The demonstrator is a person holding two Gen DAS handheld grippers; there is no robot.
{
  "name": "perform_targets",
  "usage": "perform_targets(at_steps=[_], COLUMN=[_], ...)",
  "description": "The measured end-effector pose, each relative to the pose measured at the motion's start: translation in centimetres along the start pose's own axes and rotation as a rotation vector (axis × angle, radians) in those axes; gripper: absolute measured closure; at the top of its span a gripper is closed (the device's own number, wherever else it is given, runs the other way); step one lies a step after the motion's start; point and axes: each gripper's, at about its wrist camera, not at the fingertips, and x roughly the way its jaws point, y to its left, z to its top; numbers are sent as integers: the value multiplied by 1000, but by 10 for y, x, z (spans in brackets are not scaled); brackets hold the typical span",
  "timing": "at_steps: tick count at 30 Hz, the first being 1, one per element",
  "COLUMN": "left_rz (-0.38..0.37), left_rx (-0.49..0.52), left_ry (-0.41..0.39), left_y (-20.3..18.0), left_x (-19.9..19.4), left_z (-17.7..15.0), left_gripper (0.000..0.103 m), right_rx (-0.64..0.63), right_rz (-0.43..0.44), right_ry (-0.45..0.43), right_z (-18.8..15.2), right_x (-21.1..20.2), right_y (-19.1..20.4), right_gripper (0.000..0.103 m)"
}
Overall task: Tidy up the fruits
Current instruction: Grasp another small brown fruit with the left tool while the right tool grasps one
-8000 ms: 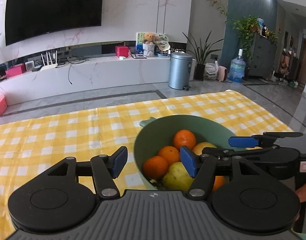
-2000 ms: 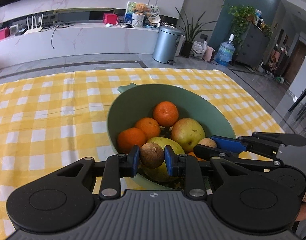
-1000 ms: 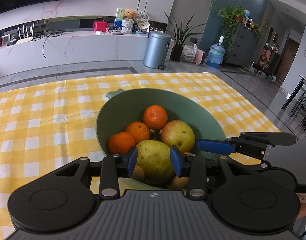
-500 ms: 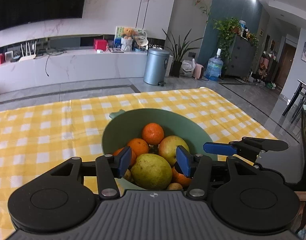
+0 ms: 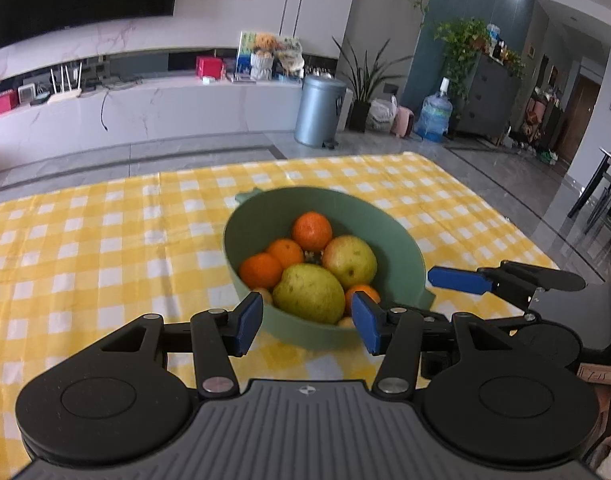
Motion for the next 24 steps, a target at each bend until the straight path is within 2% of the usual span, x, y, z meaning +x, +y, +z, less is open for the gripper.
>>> perform_targets(at_steps=[6, 11, 14, 16, 18, 24], left_rz=[-21, -18, -42, -66, -85, -79], left_rx=[2, -1, -15, -32, -57, -53], left_ry=[72, 111, 129, 140, 156, 208], left_y=[3, 6, 11, 15, 20, 22], left_x=[-3, -3, -6, -7, -6, 3], left_z=[-15, -27, -34, -38, -43, -54], left_gripper=[43, 43, 43, 43, 49, 59], right_rx=[37, 48, 53, 50, 51, 36], right_rz=[24, 41, 53, 67, 86, 118], right_ry=[34, 39, 43, 43, 58, 160], right_z=[-8, -14, -15, -16, -16, -24], right_x=[-6, -13, -16, -17, -16, -2], right_y=[1, 5, 7, 8, 9, 16], right_gripper=[38, 38, 39, 47, 54, 73])
